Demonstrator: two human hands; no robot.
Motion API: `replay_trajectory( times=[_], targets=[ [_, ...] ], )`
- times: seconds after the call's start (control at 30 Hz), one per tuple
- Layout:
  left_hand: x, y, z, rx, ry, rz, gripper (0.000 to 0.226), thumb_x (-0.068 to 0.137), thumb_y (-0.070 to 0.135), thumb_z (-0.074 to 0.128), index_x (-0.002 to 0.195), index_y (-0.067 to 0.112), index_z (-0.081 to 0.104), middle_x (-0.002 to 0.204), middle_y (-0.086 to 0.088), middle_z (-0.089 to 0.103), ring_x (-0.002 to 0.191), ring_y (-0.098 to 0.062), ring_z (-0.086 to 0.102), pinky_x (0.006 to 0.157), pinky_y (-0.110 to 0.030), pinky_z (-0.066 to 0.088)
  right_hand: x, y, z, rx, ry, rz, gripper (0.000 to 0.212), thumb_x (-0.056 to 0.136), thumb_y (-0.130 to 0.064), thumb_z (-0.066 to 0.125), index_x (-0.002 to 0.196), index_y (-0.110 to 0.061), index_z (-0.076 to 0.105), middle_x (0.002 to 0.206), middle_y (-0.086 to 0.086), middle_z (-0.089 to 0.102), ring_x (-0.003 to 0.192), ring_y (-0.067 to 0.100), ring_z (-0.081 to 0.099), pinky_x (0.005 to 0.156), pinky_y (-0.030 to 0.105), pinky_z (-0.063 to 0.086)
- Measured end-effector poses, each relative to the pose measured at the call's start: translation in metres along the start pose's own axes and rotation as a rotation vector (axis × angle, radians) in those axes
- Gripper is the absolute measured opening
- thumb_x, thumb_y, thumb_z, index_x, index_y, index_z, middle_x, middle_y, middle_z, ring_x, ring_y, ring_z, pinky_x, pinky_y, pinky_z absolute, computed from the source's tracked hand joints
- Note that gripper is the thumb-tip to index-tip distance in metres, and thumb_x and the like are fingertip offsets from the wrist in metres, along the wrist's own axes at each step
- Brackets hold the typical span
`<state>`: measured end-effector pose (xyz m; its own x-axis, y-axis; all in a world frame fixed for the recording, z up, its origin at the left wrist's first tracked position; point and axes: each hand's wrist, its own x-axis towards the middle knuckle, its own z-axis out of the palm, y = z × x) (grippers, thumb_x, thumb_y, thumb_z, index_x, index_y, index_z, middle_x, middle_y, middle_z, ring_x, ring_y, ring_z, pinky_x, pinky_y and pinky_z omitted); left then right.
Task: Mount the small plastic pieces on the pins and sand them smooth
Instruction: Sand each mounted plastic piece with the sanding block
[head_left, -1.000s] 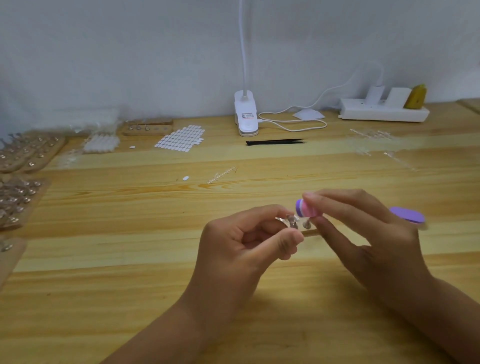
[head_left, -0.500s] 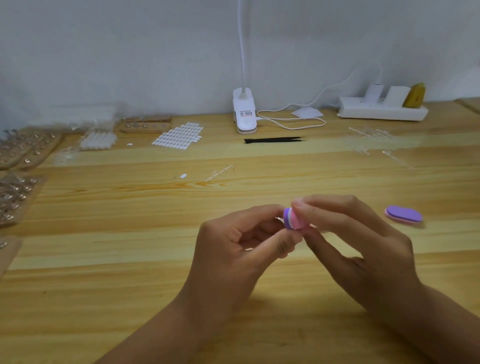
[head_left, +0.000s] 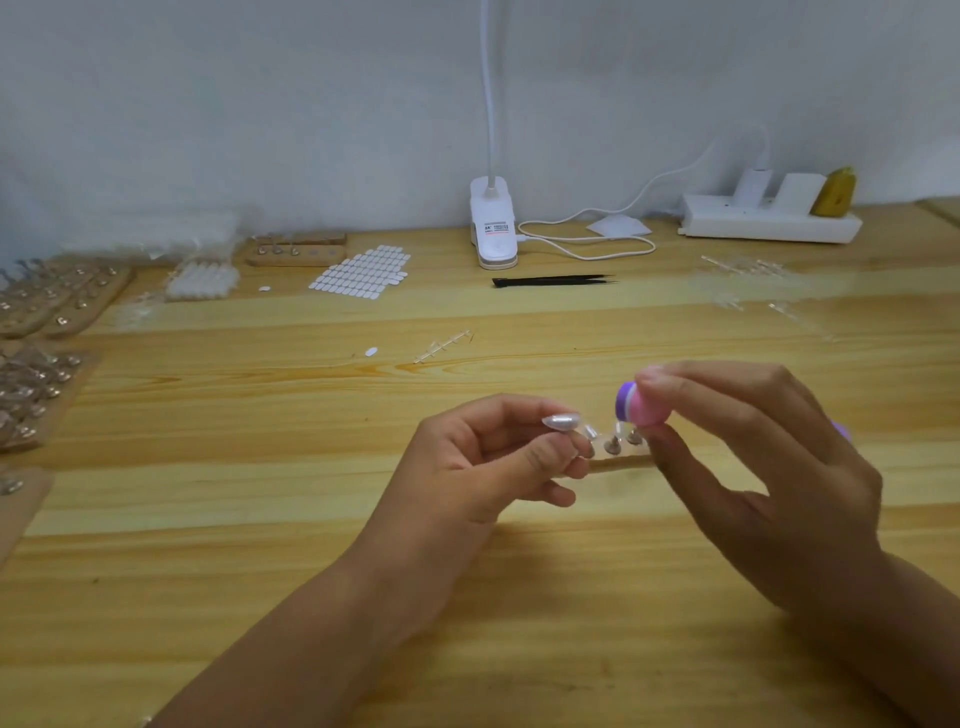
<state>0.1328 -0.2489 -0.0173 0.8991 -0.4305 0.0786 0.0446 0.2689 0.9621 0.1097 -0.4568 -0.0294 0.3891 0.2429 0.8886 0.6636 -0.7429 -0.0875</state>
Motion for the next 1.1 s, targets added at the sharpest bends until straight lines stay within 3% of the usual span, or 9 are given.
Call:
replay_trajectory(
  times=[0.13,0.27,0.4,0.5,0.6,0.7,0.8,0.97,1.1],
  targets=[
    [-0.001,-0.003,-0.002,0.064,-0.039,-0.027,0.011,0.083,0.014,0.072,0.091,0.007,0.076,0.084,-0.009,0.072,0.079,-0.016,0.068,0.068,-0.025,0.054,-0.002,-0.004,0.002,0.082,-0.065,-0.025,0.030,0.092,0.000,0.070,0.119,-0.012,0.068,0.113,0.008,0.067,0.106,0.018,0.065,0.097,0.026,0.050],
    [-0.001,-0.004,-0.001,0.107,-0.078,-0.041,0.012,0.085,0.013,0.069,0.091,0.005,0.075,0.083,-0.006,0.070,0.078,-0.013,0.064,0.066,-0.026,0.053,-0.002,-0.001,0.002,0.068,-0.159,-0.056,0.029,0.087,0.006,0.071,0.115,-0.001,0.067,0.113,0.014,0.070,0.109,0.022,0.065,0.100,0.029,0.050],
    [0.000,-0.003,-0.002,0.075,-0.101,-0.055,0.011,0.086,0.011,0.065,0.086,0.009,0.076,0.085,-0.005,0.069,0.080,-0.015,0.065,0.065,-0.027,0.053,0.001,0.005,-0.002,0.089,-0.084,0.022,0.030,0.087,0.006,0.071,0.112,-0.011,0.071,0.111,0.011,0.069,0.108,0.019,0.066,0.093,0.032,0.054],
    [0.000,-0.003,-0.002,0.092,-0.144,-0.069,0.014,0.089,0.013,0.062,0.090,0.007,0.075,0.084,-0.006,0.070,0.081,-0.015,0.064,0.067,-0.027,0.053,-0.005,-0.006,0.001,0.175,-0.118,-0.082,0.032,0.089,0.005,0.069,0.119,-0.006,0.064,0.117,0.012,0.067,0.115,0.022,0.065,0.098,0.031,0.051],
    [0.000,0.000,-0.003,0.090,-0.165,-0.090,0.015,0.090,0.012,0.060,0.089,0.006,0.073,0.085,-0.005,0.068,0.081,-0.016,0.064,0.068,-0.027,0.052,-0.002,0.002,-0.002,0.109,-0.199,-0.103,0.034,0.085,0.010,0.070,0.116,-0.004,0.071,0.116,0.014,0.068,0.115,0.024,0.065,0.100,0.033,0.051],
    [0.000,0.000,-0.005,0.101,-0.163,-0.087,0.016,0.090,0.012,0.059,0.090,0.001,0.072,0.086,-0.005,0.067,0.082,-0.016,0.063,0.068,-0.028,0.053,0.002,0.005,-0.004,0.067,-0.127,-0.027,0.030,0.084,0.009,0.070,0.111,-0.002,0.066,0.111,0.014,0.068,0.110,0.022,0.065,0.098,0.031,0.052],
    [0.000,-0.002,-0.005,0.104,-0.160,-0.088,0.021,0.091,0.013,0.060,0.098,-0.004,0.071,0.091,-0.015,0.069,0.082,-0.017,0.064,0.068,-0.028,0.053,-0.005,-0.009,-0.001,0.125,-0.125,-0.113,0.038,0.082,0.010,0.073,0.117,-0.005,0.069,0.116,0.014,0.068,0.115,0.024,0.065,0.100,0.032,0.050],
    [0.000,0.000,-0.007,0.099,-0.161,-0.085,0.015,0.092,0.012,0.059,0.089,0.007,0.073,0.086,-0.003,0.068,0.081,-0.015,0.064,0.067,-0.027,0.053,0.001,0.006,-0.001,0.049,-0.166,-0.084,0.038,0.081,0.011,0.073,0.115,-0.005,0.067,0.113,0.014,0.069,0.111,0.022,0.064,0.101,0.029,0.049],
    [0.001,0.000,-0.006,0.109,-0.160,-0.083,0.017,0.094,0.014,0.059,0.094,0.006,0.074,0.089,-0.010,0.070,0.080,-0.015,0.065,0.067,-0.027,0.053,-0.006,-0.008,0.000,0.115,-0.136,-0.165,0.048,0.076,0.010,0.077,0.121,-0.005,0.069,0.117,0.013,0.069,0.115,0.025,0.065,0.099,0.032,0.051]
  ],
)
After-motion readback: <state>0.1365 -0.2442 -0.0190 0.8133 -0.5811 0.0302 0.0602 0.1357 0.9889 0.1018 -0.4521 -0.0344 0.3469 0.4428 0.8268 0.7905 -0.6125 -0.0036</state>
